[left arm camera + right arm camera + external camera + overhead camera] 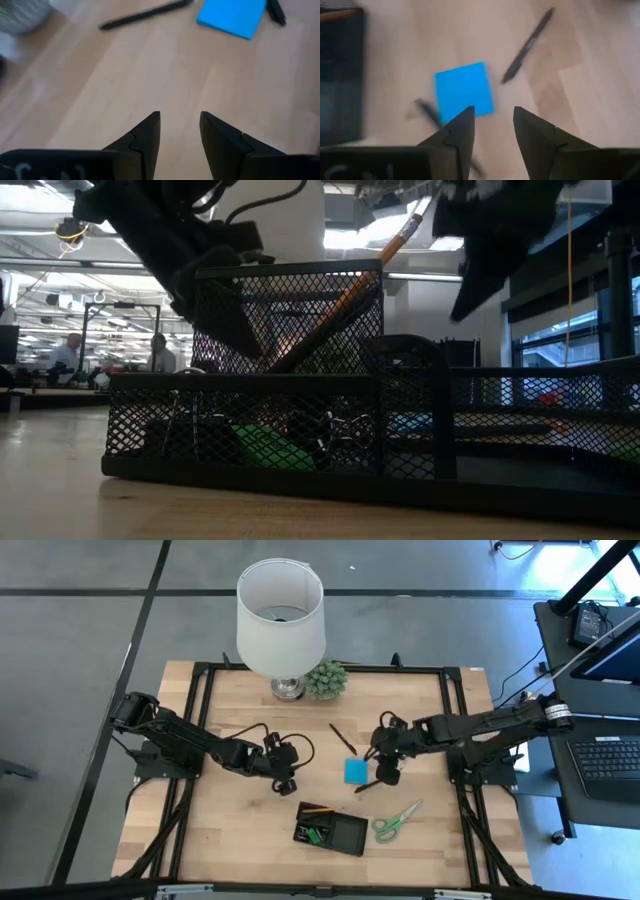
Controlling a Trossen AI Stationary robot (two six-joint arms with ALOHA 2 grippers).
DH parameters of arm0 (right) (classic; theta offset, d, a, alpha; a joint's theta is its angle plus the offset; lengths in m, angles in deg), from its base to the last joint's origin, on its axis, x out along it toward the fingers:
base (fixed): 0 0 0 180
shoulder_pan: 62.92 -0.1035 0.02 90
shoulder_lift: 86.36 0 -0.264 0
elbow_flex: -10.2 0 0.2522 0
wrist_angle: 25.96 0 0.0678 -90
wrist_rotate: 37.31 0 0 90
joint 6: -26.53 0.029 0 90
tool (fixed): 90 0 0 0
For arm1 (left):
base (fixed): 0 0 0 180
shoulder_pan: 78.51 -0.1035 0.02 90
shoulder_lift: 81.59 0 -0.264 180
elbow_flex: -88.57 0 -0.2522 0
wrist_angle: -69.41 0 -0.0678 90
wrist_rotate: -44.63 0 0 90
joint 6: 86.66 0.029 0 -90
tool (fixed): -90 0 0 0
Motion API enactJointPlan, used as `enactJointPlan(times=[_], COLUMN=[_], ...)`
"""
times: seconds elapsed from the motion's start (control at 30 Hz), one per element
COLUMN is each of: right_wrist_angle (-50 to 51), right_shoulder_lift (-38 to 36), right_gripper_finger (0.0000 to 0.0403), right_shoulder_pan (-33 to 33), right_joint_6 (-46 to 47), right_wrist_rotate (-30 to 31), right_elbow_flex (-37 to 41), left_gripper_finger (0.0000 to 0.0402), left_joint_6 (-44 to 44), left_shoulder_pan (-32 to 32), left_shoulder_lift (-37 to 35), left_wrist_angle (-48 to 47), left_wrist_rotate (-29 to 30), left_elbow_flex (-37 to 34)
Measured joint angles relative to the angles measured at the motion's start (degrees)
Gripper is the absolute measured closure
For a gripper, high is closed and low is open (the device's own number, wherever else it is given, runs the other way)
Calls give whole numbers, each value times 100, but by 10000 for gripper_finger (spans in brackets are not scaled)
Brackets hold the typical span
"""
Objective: Pick and place office supplies into organizer
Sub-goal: Put the top black pen into the desk organizer
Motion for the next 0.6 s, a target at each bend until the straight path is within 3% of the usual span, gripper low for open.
enactJointPlan(times=[0.33,0.6], right_wrist_angle=[-2805,-3717], right_shoulder_lift=[-37,212], right_gripper_finger=[264,264], right_shoulder_pan=[809,1038], right_joint_6=[-62,-203], right_wrist_rotate=[-22,-126], right_elbow_flex=[1597,1837], left_gripper_finger=[270,270], left_joint_6=[33,1116], left_shoulder_pan=[-229,-1310], left_shoulder_lift=[0,0], left_wrist_angle=[371,466], left_wrist_rotate=[74,-819], left_elbow_flex=[0,109])
